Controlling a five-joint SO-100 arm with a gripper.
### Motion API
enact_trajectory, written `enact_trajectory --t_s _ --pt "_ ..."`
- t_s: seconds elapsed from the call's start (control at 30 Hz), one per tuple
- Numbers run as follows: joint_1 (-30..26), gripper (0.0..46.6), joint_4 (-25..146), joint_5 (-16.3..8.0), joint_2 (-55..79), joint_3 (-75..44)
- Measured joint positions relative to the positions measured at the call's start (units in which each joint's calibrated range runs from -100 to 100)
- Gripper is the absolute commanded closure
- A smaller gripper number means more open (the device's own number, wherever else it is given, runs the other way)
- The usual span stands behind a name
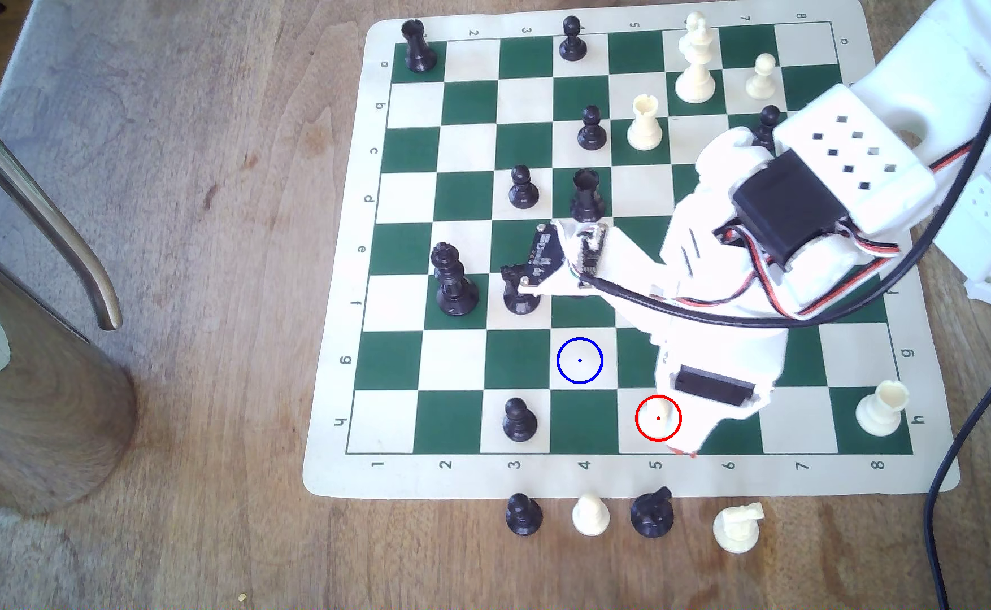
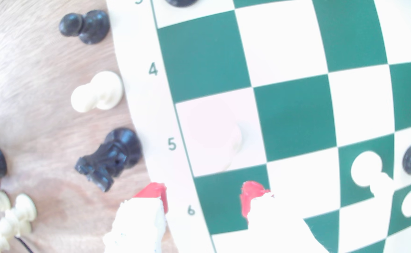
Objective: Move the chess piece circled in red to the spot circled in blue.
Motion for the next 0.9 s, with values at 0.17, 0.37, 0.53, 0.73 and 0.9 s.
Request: enact_trajectory --t_s 0.17,0.37,0.53,0.73,0.9 --pt "0.66 30.3 -2.23 0.49 2.51 0.00" --pt "1.99 30.0 -3.51 0.49 3.27 0.00" --pt "3.10 30.6 -4.62 0.49 3.27 0.00" --pt "3.24 31.6 -5.10 0.49 3.27 0.00" --pt "2.21 31.9 -5.66 0.49 3.94 0.00"
